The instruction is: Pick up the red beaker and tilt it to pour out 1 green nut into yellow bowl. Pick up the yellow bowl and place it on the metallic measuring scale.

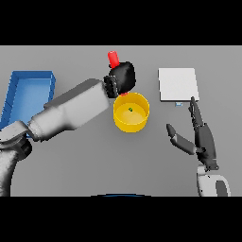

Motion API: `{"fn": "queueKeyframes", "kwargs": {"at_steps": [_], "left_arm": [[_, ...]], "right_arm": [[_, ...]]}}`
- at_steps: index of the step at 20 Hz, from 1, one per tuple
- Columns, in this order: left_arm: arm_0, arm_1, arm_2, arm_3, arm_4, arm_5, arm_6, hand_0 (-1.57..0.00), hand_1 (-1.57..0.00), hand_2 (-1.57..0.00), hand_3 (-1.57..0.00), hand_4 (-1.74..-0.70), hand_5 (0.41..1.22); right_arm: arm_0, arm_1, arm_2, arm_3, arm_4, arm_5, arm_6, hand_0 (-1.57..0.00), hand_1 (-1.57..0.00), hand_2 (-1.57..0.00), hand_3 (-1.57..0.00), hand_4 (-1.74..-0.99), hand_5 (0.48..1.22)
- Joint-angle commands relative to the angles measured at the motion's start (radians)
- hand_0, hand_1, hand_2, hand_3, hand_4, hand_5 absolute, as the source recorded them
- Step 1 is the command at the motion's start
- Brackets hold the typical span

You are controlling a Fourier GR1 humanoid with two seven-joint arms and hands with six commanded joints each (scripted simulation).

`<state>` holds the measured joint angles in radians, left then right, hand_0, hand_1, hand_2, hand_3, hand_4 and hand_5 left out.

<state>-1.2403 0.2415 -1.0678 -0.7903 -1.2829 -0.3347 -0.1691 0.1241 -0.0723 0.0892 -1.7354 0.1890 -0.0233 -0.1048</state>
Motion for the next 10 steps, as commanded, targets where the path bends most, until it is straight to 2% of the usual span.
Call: {"fn": "queueKeyframes", "kwargs": {"at_steps": [1,4,6,7,10], "left_arm": [[-0.007,-0.001,-0.014,0.006,-0.012,0.001,-0.011,-1.57,-1.57,-1.57,-1.57,-1.73,1.221],[-0.052,-0.014,-0.049,0.021,-0.059,0.010,-0.016,-1.57,-1.57,-1.57,-1.57,-1.73,1.221],[-0.092,-0.010,-0.074,0.002,-0.086,0.006,-0.041,-1.57,-1.57,-1.57,-1.57,-1.73,1.221],[-0.121,-0.005,-0.073,-0.007,-0.089,-0.008,-0.059,-1.57,-1.57,-1.57,-1.57,-1.73,1.221],[-0.263,0.013,-0.047,0.070,-0.102,0.024,-0.105,-1.57,-1.57,-1.57,-1.57,-1.73,1.221]], "right_arm": [[0.008,0.011,0.006,0.002,-0.005,0.003,-0.005,0.00,0.00,0.00,0.00,-1.136,0.579],[0.025,0.017,0.019,-0.015,0.009,-0.002,-0.022,0.00,0.00,0.00,0.00,-1.130,0.577],[0.004,0.017,0.011,-0.003,0.012,-0.012,0.003,0.00,0.00,0.00,0.00,-1.133,0.575],[0.013,0.018,0.013,-0.002,0.019,-0.015,-0.008,0.00,0.00,0.00,0.00,-1.138,0.572],[-0.004,0.017,0.013,-0.006,0.015,-0.013,-0.005,0.00,0.00,0.00,0.00,-1.135,0.563]]}}
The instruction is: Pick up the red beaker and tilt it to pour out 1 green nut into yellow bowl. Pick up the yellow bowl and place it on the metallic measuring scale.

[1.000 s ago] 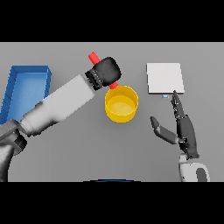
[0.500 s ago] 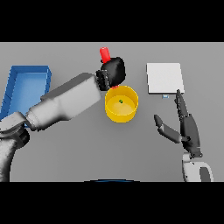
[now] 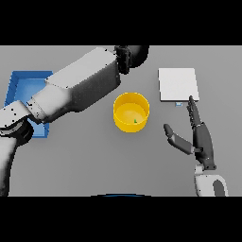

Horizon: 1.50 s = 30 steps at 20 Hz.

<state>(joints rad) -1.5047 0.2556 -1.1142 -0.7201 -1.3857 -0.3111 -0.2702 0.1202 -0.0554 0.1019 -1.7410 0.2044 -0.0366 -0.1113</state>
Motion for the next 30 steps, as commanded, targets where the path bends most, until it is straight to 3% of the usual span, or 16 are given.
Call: {"fn": "queueKeyframes", "kwargs": {"at_steps": [1,5,9,12,16,18,20,24,27,30], "left_arm": [[-0.033,0.014,0.029,0.018,0.015,-0.009,-0.008,-1.57,-1.57,-1.57,-1.57,-1.73,1.221],[-0.121,0.083,0.183,0.143,0.088,0.040,0.051,-1.57,-1.57,-1.57,-1.57,-1.72,1.221],[-0.163,0.159,0.482,0.288,0.313,-0.034,0.181,-1.57,-1.57,-1.57,-1.51,-1.73,1.221],[-0.124,0.250,0.722,0.378,0.524,-0.032,0.241,-1.57,-1.57,-1.57,-1.52,-1.74,1.221],[0.018,0.339,0.912,0.404,0.720,0.045,0.310,-1.57,-1.57,-1.57,-1.55,-1.74,1.221],[0.119,0.342,0.956,0.382,0.779,0.112,0.427,-1.57,-1.57,-1.57,-1.56,-1.74,1.221],[0.228,0.353,1.002,0.325,0.843,0.195,0.464,-1.57,-1.57,-1.57,-1.56,-1.74,1.221],[0.417,0.347,1.098,0.189,0.975,0.286,0.609,-1.57,-1.57,-1.57,-1.57,-1.74,1.221],[0.598,0.330,1.121,-0.002,1.049,0.318,0.675,-1.57,-1.57,-1.57,-1.57,-1.74,1.221],[0.790,0.291,1.129,-0.171,1.103,0.374,0.696,-1.57,-1.57,-1.57,-1.57,-1.74,1.221]], "right_arm": [[0.001,0.004,0.006,0.002,0.007,-0.002,0.002,0.00,0.00,0.00,0.00,-1.133,0.557],[-0.012,0.003,0.002,0.011,-0.015,0.014,-0.003,0.00,0.00,0.00,0.00,-1.117,0.554],[-0.009,-0.002,0.011,0.019,-0.017,0.030,-0.037,0.00,0.00,0.00,0.00,-1.104,0.576],[-0.018,0.001,0.011,0.022,-0.036,0.040,-0.034,0.00,0.00,0.00,0.00,-1.116,0.582],[-0.020,-0.012,0.021,0.025,-0.003,0.031,-0.031,0.00,0.00,0.00,0.00,-1.127,0.606],[-0.032,-0.023,0.013,0.036,-0.010,0.039,-0.022,0.00,0.00,0.00,0.00,-1.132,0.621],[-0.025,-0.034,0.013,0.040,-0.007,0.044,-0.034,0.00,0.00,0.00,0.00,-1.142,0.628],[-0.031,-0.042,0.009,0.046,-0.022,0.060,-0.030,0.00,0.00,0.00,0.00,-1.133,0.655],[-0.043,-0.032,0.012,0.046,-0.032,0.063,-0.029,0.00,0.00,0.00,0.00,-1.131,0.669],[-0.014,-0.032,0.024,0.035,-0.007,0.054,-0.055,0.00,0.00,0.00,0.00,-1.159,0.677]]}}
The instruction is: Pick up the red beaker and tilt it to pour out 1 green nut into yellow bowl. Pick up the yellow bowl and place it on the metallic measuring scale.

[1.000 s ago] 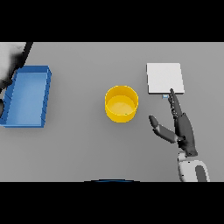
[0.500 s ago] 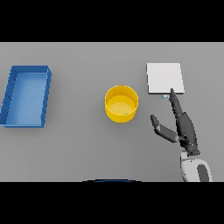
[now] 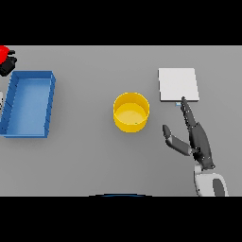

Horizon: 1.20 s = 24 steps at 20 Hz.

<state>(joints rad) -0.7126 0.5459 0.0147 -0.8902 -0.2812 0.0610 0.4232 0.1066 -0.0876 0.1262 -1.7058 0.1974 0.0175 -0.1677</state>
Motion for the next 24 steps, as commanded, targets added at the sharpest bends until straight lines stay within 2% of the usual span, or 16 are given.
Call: {"fn": "queueKeyframes", "kwargs": {"at_steps": [1,3,7,8,9,10,12,13,15,16,19,22,24], "left_arm": [[0.036,-0.006,0.004,-0.035,0.008,0.015,0.026,-1.57,-1.57,-1.57,-1.57,-1.74,1.221],[0.103,-0.017,0.001,-0.122,0.025,0.024,0.059,-1.57,-1.57,-1.57,-1.57,-1.74,1.151],[0.179,-0.032,0.004,-0.203,0.039,0.047,0.124,-1.57,-1.57,-1.57,-1.57,-1.74,0.925],[0.191,-0.033,0.006,-0.231,0.047,0.040,0.155,-1.57,-1.57,-1.57,-1.57,-1.66,0.868],[0.215,-0.034,-0.002,-0.261,0.052,0.027,0.156,-1.57,-1.57,-1.53,-1.53,-1.52,0.818],[0.229,-0.021,-0.009,-0.288,0.071,-0.020,0.127,-1.47,-1.34,-1.28,-1.32,-1.37,0.774],[0.240,-0.004,0.006,-0.325,0.141,-0.110,0.125,-0.94,-0.86,-0.82,-0.84,-1.13,0.705],[0.250,-0.010,0.014,-0.330,0.178,-0.140,0.121,-0.75,-0.69,-0.65,-0.67,-1.05,0.683],[0.248,0.016,-0.011,-0.330,0.165,-0.191,0.142,-0.48,-0.44,-0.42,-0.43,-0.92,0.651],[0.245,0.021,-0.024,-0.333,0.155,-0.204,0.155,-0.38,-0.35,-0.33,-0.34,-0.88,0.644],[0.240,0.027,-0.059,-0.285,0.097,-0.201,0.156,-0.20,-0.18,-0.17,-0.18,-0.81,0.627],[0.234,0.026,-0.059,-0.290,0.082,-0.175,0.119,-0.10,-0.09,-0.09,-0.09,-0.78,0.631],[0.229,0.015,-0.056,-0.300,0.087,-0.160,0.090,-0.06,-0.06,-0.06,-0.06,-0.78,0.633]], "right_arm": [[0.000,0.000,0.003,-0.003,0.003,-0.001,0.000,0.00,0.00,0.00,0.00,-1.166,0.676],[-0.006,-0.002,-0.006,0.008,-0.004,0.000,0.011,0.00,0.00,0.00,0.00,-1.174,0.676],[-0.007,-0.011,-0.015,0.012,-0.008,0.000,0.005,0.00,0.00,0.00,0.00,-1.157,0.671],[-0.007,-0.008,-0.008,0.007,-0.008,0.006,0.008,0.00,0.00,0.00,0.00,-1.155,0.669],[-0.006,-0.010,-0.011,0.012,-0.014,0.010,0.005,0.00,0.00,0.00,0.00,-1.155,0.670],[-0.005,-0.006,-0.006,0.004,-0.012,0.008,0.004,0.00,0.00,0.00,0.00,-1.153,0.670],[-0.006,-0.006,-0.007,0.001,-0.007,0.003,0.009,0.00,0.00,0.00,0.00,-1.149,0.670],[-0.008,-0.003,-0.008,-0.002,-0.012,0.002,0.013,0.00,0.00,0.00,0.00,-1.150,0.671],[0.003,-0.003,-0.005,-0.003,-0.013,0.007,0.007,0.00,0.00,0.00,0.00,-1.155,0.670],[-0.016,0.001,-0.006,0.013,-0.004,-0.002,0.023,0.00,0.00,0.00,0.00,-1.155,0.669],[-0.005,-0.004,0.000,0.005,0.020,-0.015,0.009,0.00,0.00,0.00,0.00,-1.157,0.665],[-0.019,-0.005,-0.004,0.014,0.024,-0.020,0.028,0.00,0.00,0.00,0.00,-1.154,0.657],[-0.022,-0.013,0.011,0.013,0.077,-0.042,0.076,0.00,0.00,0.00,0.00,-1.131,0.631]]}}
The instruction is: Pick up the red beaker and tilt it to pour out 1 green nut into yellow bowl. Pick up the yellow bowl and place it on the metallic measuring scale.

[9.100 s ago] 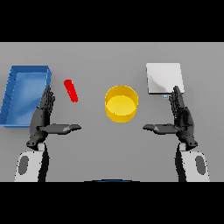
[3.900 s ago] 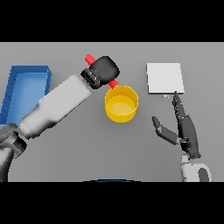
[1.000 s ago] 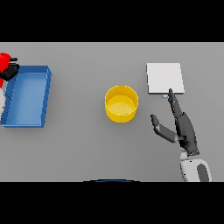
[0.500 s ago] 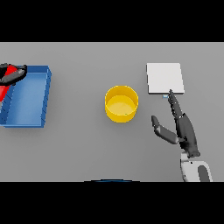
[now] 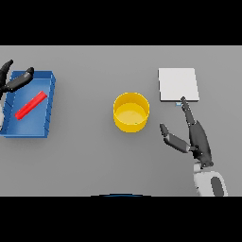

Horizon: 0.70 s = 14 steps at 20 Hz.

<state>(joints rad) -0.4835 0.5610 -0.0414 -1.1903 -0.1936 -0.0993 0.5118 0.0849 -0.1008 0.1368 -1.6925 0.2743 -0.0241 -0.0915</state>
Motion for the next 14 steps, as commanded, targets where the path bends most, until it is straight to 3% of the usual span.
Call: {"fn": "queueKeyframes", "kwargs": {"at_steps": [1,3,7,11,14], "left_arm": [[0.005,-0.007,0.003,-0.013,0.007,0.008,-0.010,-0.05,-0.05,-0.04,-0.05,-0.78,0.635],[0.027,-0.014,0.018,-0.039,0.029,0.016,-0.038,-0.03,-0.03,-0.03,-0.03,-0.79,0.652],[0.021,-0.036,0.017,-0.054,0.038,0.028,-0.024,-0.01,-0.01,-0.01,-0.01,-0.80,0.673],[0.032,-0.048,0.013,-0.058,0.040,0.031,-0.022,0.00,0.00,0.00,0.00,-0.81,0.688],[0.033,-0.033,0.023,-0.057,0.046,0.020,-0.022,0.00,0.00,0.00,0.00,-0.81,0.689]], "right_arm": [[-0.010,-0.009,0.015,-0.005,0.016,0.010,-0.002,0.00,0.00,0.00,0.00,-1.115,0.638],[-0.045,-0.062,0.038,0.003,0.034,0.069,-0.038,0.00,0.00,0.00,0.00,-1.080,0.662],[-0.173,-0.183,0.119,0.033,0.208,0.136,0.043,0.00,0.00,0.00,0.00,-1.128,0.637],[-0.315,-0.283,0.216,0.089,0.362,0.212,0.016,0.00,0.00,0.00,0.00,-1.150,0.630],[-0.397,-0.327,0.290,0.132,0.439,0.257,-0.056,0.00,0.00,0.00,0.00,-1.162,0.637]]}}
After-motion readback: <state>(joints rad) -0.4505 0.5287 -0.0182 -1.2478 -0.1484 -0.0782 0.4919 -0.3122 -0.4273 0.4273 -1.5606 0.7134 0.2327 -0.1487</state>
